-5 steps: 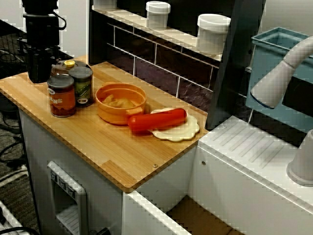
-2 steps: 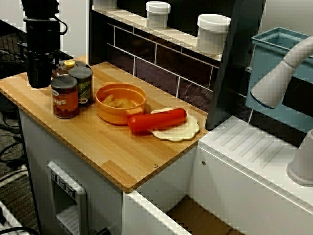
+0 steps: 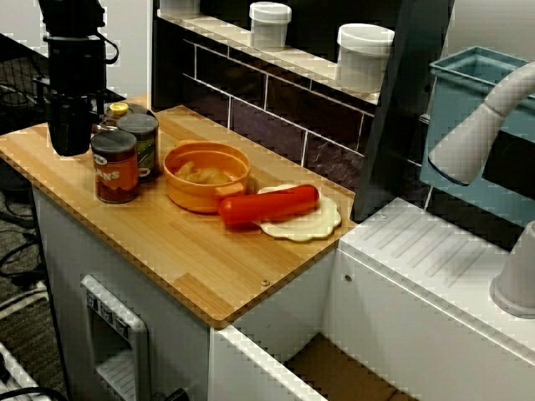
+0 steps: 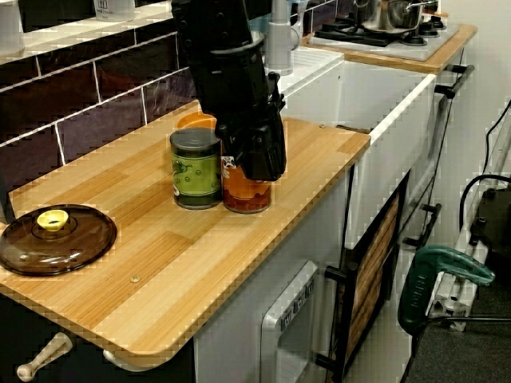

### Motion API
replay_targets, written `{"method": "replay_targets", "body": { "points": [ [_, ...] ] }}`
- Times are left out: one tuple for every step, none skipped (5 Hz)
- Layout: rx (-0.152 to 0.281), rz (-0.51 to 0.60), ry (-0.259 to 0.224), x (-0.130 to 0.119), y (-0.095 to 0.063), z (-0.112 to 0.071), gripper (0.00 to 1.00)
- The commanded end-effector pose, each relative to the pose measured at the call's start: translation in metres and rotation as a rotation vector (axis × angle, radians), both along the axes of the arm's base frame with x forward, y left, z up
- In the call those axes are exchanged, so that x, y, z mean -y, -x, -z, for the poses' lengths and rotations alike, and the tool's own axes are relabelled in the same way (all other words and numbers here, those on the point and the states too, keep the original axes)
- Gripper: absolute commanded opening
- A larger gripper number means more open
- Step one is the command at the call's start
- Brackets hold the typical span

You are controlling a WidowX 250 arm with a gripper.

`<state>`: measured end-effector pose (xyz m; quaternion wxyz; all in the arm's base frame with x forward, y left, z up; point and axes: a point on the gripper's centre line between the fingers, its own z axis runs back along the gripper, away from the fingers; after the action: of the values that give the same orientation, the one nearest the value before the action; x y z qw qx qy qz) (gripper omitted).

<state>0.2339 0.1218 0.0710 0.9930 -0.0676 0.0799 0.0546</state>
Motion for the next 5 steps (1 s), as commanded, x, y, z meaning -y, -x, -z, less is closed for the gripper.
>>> {"method": "replay_targets", "body": {
  "points": [
    [0.055, 0.011, -0.026, -0.002, 0.001, -0.021, 0.0],
    [0.064, 0.009, -0.027, -0.003, 0.002, -0.024, 0.0],
    [0.084, 0.011, -0.035, -0.005, 0.003, -0.035, 1.0],
    [0.098, 0.018, -0.038, -0.003, 0.005, -0.047, 1.0],
    [0.107, 0.006, -0.072, 0.005, 0.01, -0.054, 1.0]
  ]
}}
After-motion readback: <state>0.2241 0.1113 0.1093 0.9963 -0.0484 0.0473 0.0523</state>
